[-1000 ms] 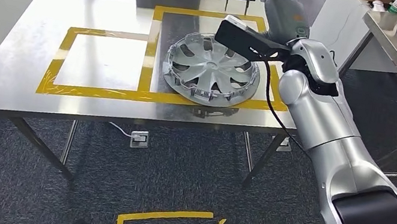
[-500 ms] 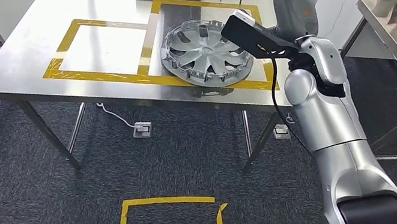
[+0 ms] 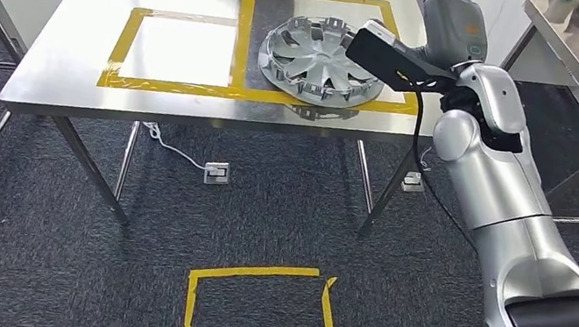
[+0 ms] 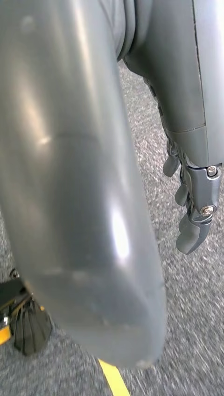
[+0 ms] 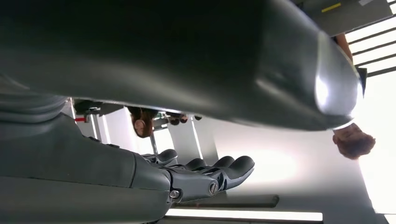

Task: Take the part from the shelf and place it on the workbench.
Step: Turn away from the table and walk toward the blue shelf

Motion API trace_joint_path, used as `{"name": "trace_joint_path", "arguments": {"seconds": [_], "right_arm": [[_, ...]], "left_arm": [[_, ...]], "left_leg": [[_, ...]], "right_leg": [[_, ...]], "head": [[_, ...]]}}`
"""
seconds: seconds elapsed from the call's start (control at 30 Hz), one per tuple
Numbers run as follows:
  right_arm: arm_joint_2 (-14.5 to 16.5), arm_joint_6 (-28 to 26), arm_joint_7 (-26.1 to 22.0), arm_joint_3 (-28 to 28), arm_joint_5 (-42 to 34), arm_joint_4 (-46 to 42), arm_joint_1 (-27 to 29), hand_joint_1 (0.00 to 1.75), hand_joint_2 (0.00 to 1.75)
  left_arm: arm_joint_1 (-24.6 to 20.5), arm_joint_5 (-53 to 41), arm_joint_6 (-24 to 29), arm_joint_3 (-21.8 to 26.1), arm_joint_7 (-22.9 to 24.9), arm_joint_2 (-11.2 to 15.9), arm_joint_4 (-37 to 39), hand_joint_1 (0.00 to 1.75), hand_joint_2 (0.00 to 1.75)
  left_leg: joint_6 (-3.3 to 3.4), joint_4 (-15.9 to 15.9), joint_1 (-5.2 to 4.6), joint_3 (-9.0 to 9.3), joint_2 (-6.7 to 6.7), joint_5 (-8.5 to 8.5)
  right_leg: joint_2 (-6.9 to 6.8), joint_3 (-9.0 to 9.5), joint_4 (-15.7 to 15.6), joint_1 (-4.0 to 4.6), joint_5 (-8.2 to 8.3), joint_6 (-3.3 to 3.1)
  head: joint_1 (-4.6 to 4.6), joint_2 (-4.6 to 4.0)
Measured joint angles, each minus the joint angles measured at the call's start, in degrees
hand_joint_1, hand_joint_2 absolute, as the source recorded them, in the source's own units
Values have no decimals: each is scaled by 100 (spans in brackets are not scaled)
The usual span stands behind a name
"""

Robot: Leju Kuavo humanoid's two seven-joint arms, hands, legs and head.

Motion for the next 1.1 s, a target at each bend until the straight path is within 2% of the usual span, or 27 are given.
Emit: {"name": "trace_joint_path", "arguments": {"seconds": [0.07,0.1,0.13,0.2,0.23,0.27,0.33,0.37,0.4,0.43,0.47,0.5,0.53,0.57,0.6,0.67,0.7,0.73,0.8,0.87,0.9,0.93,0.97,1.0,1.03,1.07,1.1], "right_arm": [[-11,-13,-8,-31,10,-17,0,0,0],[-23,-25,-16,-51,21,-24,-5,0,0],[-38,-37,-24,-66,33,-27,-8,0,0],[-76,-55,-36,-93,56,-20,-12,0,0],[-89,-60,-39,-106,63,-16,-9,0,0],[-104,-66,-41,-121,67,-9,-4,0,0],[-142,-84,-45,-149,79,16,20,0,0],[-169,-100,-46,-160,87,37,48,0,0],[-201,-121,-49,-170,96,64,89,0,0],[-238,-141,-55,-183,104,95,136,0,0],[-278,-160,-61,-200,108,130,180,0,0],[-320,-178,-74,-226,109,172,215,0,0],[-363,-196,-93,-258,107,219,237,0,0],[-413,-218,-121,-293,99,284,251,0,0],[-462,-243,-162,-327,83,368,257,0,0],[-566,-269,-228,-389,37,637,278,0,0],[-618,-269,-250,-417,7,796,295,0,0],[-680,-258,-258,-446,-23,968,321,0,0],[-799,-214,-244,-505,-90,1292,389,0,0],[-916,-121,-203,-578,-187,1628,520,0,0],[-979,-69,-181,-625,-256,1798,627,0,0],[-1037,-15,-165,-674,-337,1954,761,0,0],[-1091,42,-144,-727,-428,2093,914,0,44],[-1147,100,-124,-791,-529,2223,1076,0,87],[-1199,188,-90,-865,-642,2334,1254,0,131],[-1243,295,-31,-955,-768,2432,1451,0,175],[-1280,396,32,-1061,-902,2530,1674,0,175]], "left_arm": [[-3,-19,-11,1,5,-17,-1,0,0],[-5,-29,-17,1,9,-25,-1,0,0],[-8,-38,-21,1,13,-25,-1,0,0],[-10,-48,-26,2,25,-23,0,0,0],[-9,-53,-30,3,29,-26,3,0,0],[-6,-57,-33,4,32,-28,4,0,0],[-6,-65,-37,7,35,-27,6,0,0],[-6,-67,-37,8,38,-23,5,0,0],[-6,-69,-37,11,41,-18,4,0,0],[-6,-72,-37,13,44,-15,4,0,0],[-6,-73,-37,15,45,-13,4,0,0],[-9,-75,-37,18,47,-12,4,0,0],[-13,-75,-37,20,47,-12,3,0,0],[-16,-75,-37,22,46,-10,2,0,0],[-15,-75,-36,26,44,-10,1,0,0],[-4,-67,-33,40,37,-8,1,0,0],[0,-61,-31,52,32,-8,1,0,0],[4,-55,-28,64,28,-7,1,0,0],[13,-48,-14,84,20,-4,1,0,0],[25,-43,4,98,9,0,0,0,0],[32,-41,11,105,5,0,0,0,0],[40,-40,13,112,6,0,1,0,0],[47,-40,13,117,14,0,1,0,0],[52,-40,10,120,21,-3,2,0,0],[56,-40,-2,122,24,-14,2,0,0],[60,-37,-18,125,15,-25,2,0,44],[64,-28,-38,131,-7,-36,2,0,87]], "left_leg": [[-36,-13,-15,-75,0,107],[-68,-29,-3,-85,0,157],[-106,-58,8,-88,1,209],[-176,-112,12,-109,-10,261],[-204,-56,10,-151,-16,167],[-234,116,11,-223,-21,-24],[-297,800,49,-417,-23,-559],[-330,1166,65,-490,-22,-739],[-359,1413,81,-501,-21,-798],[-385,1465,96,-418,-20,-735],[-410,1302,114,-229,-17,-596],[-440,962,135,39,-16,-481],[-460,559,140,336,-19,-458],[-442,236,137,542,-29,-481],[-410,28,128,658,-44,-542],[-289,-42,103,639,-77,-540],[-236,-44,107,608,-80,-503],[-179,-42,111,565,-80,-454],[-88,-48,118,448,-73,-338],[-42,-47,100,299,-76,-216],[-30,-46,88,220,-79,-155],[-23,-46,74,140,-83,-94],[-20,-46,60,64,-89,-35],[-19,-47,46,-2,-96,14],[-22,-48,38,-52,-100,58],[-34,-55,36,-76,-103,94],[-56,-68,45,-73,-104,122]], "right_leg": [[-9,552,-786,55,-59,-109],[-13,695,-1020,78,-112,-143],[-20,730,-1117,94,-108,-154],[-35,704,-1213,84,29,-195],[-48,675,-1267,61,114,-222],[-60,631,-1318,29,202,-241],[-67,496,-1345,-4,346,-256],[-68,418,-1342,-14,405,-246],[-69,341,-1336,-25,465,-230],[-70,261,-1325,-42,523,-207],[-72,177,-1306,-63,578,-176],[-74,96,-1277,-84,628,-137],[-73,16,-1245,-95,674,-94],[-75,-41,-1222,-100,720,-51],[-75,-78,-1207,-94,767,-12],[-79,-105,-1231,-90,868,62],[-75,-119,-1233,-96,872,99],[-72,-150,-1183,-104,797,135],[-60,-313,-738,-112,376,193],[-52,-555,67,-107,-125,221],[-48,-617,383,-102,-245,218],[-43,-587,520,-93,-246,201],[-38,-443,433,-79,-146,168],[-35,-189,141,-55,-15,116],[-40,130,-291,-24,20,33],[-57,423,-692,10,6,-25],[-70,640,-1003,46,-45,-77]], "head": [[-2,0],[3,0],[8,0],[21,0],[12,0],[3,0],[-17,0],[-19,0],[-19,0],[-19,0],[-20,0],[-21,0],[-27,0],[-31,0],[-34,0],[-36,0],[-33,0],[-28,0],[-6,0],[9,0],[11,0],[13,0],[15,0],[16,0],[16,0],[12,0],[18,0]]}}
